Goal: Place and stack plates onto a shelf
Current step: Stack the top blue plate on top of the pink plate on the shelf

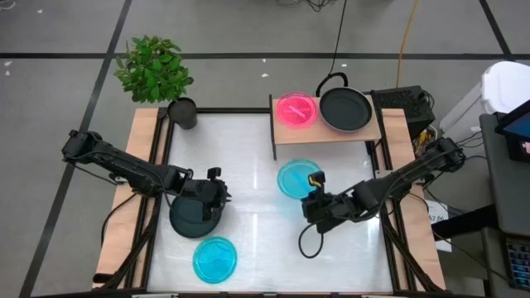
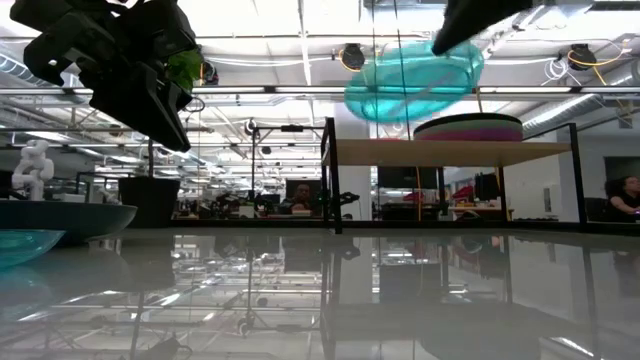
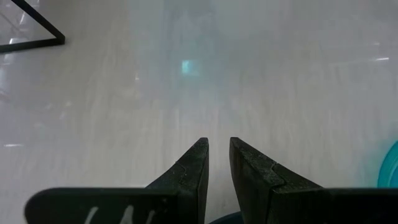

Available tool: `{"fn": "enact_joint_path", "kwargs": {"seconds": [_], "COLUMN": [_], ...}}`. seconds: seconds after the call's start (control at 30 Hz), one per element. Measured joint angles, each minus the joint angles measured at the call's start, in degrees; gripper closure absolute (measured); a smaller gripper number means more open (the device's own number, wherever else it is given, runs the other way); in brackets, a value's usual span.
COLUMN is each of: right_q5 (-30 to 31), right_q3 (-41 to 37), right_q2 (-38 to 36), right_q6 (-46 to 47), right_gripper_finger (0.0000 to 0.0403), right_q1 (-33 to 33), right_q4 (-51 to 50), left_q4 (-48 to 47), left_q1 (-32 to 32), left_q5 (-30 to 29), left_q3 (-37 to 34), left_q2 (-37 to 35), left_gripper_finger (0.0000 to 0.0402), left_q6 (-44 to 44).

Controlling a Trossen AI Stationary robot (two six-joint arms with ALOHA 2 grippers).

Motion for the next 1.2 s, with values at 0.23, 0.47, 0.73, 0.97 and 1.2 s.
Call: {"fn": "enact_joint_path", "kwargs": {"seconds": [0.23, 0.47, 0.73, 0.97, 1.2], "right_q5": [3.4, 3.4, 3.1, 1.1, -4.7], "right_q3": [5.7, 10.8, 13.9, 14.0, 14.0], "right_q2": [0.0, 0.0, -2.5, -6.3, -7.7], "right_q6": [-8.4, -16.9, -23.5, -28.2, -33.0], "right_gripper_finger": [0.0403, 0.0403, 0.0403, 0.0403, 0.0403], "right_q1": [-0.9, -4.4, -11.1, -18.1, -26.3], "right_q4": [-2.3, -3.3, -4.5, -3.8, -0.4], "left_q4": [0.0, 0.0, 0.0, 0.3, 0.5], "left_q1": [0.0, 0.0, -1.3, -2.6, -2.6], "left_q5": [0.0, 0.0, 0.0, -0.6, -1.0], "left_q3": [0.0, 0.0, 0.0, 0.0, 0.0], "left_q2": [0.0, 0.0, 0.0, 0.0, 0.0], "left_gripper_finger": [0.033, 0.033, 0.033, 0.033, 0.033], "left_q6": [-0.2, -0.7, -0.8, -0.9, -1.0]}}
